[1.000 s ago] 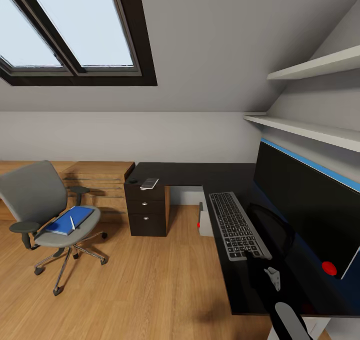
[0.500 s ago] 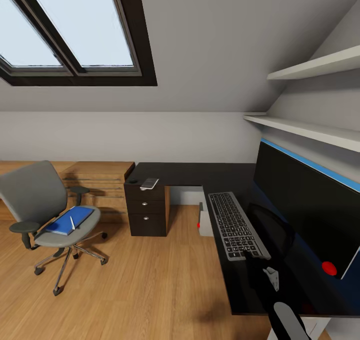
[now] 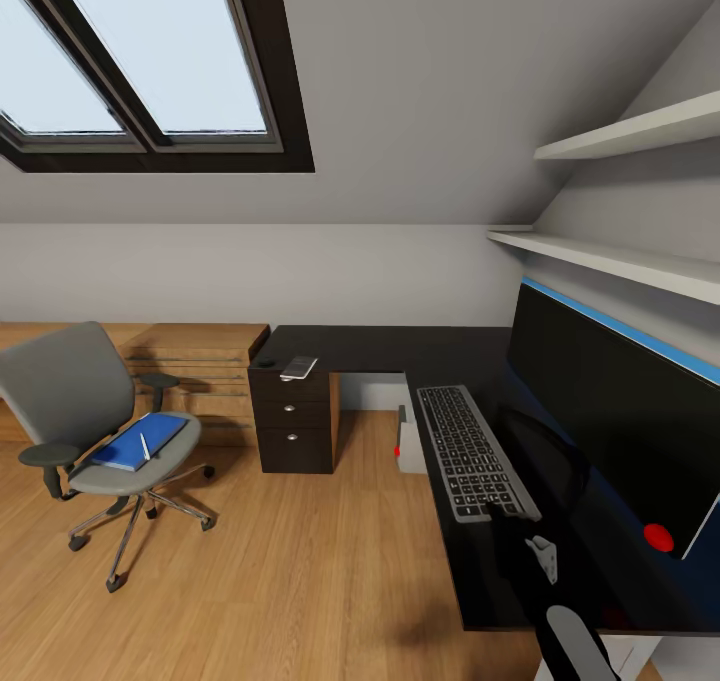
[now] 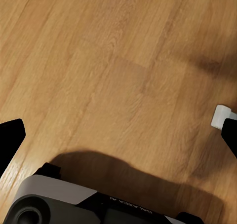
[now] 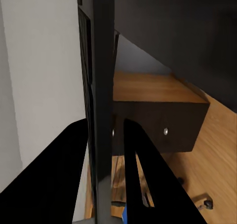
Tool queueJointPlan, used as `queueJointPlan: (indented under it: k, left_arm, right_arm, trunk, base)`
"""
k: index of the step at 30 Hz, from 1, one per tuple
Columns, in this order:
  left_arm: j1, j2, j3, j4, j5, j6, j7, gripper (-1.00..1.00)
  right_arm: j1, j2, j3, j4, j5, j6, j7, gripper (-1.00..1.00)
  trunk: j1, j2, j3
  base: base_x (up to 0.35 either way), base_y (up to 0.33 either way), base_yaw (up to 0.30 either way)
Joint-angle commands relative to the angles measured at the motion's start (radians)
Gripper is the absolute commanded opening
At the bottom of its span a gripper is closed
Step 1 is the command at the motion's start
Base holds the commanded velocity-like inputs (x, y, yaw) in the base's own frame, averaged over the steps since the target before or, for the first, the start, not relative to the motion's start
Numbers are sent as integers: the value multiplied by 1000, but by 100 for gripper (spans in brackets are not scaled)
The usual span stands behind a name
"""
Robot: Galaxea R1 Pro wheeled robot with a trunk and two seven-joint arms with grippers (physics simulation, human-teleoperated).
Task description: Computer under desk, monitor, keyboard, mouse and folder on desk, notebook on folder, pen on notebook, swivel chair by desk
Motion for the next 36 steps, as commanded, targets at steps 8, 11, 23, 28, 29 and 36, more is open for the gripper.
queueJointPlan:
  k: [8,11,23,28,29,36]
  left_arm:
    - [0,1,-2,-2,8,3,7,100]
    - [0,1,-2,-2,7,3,7,100]
    - [0,1,-2,-2,6,3,7,100]
    - [0,1,-2,-2,6,3,7,100]
    - [0,1,-2,-2,6,3,7,100]
    - [0,1,-2,-2,7,3,7,100]
  right_arm:
    - [0,-1,-12,30,-10,5,-39,-100]
    - [0,-1,-18,31,-15,5,-46,-100]
    - [0,-1,-35,34,-21,5,-51,-100]
    - [0,-1,-35,34,-21,5,-59,-100]
    - [0,-1,-35,34,-21,5,-65,-100]
    - [-1,-1,-36,34,-21,4,-77,-100]
  trunk:
    - [0,-1,-1]
    - [0,-1,-1]
    - [0,-1,-1]
    - [0,-1,-1]
    - [0,-1,-1]
    - [0,-1,-1]
  base:
    - [0,0,0]
    - [0,0,0]
    - [5,-9,0]
    - [65,-78,0]
    - [30,-35,0]
    - [11,-12,0]
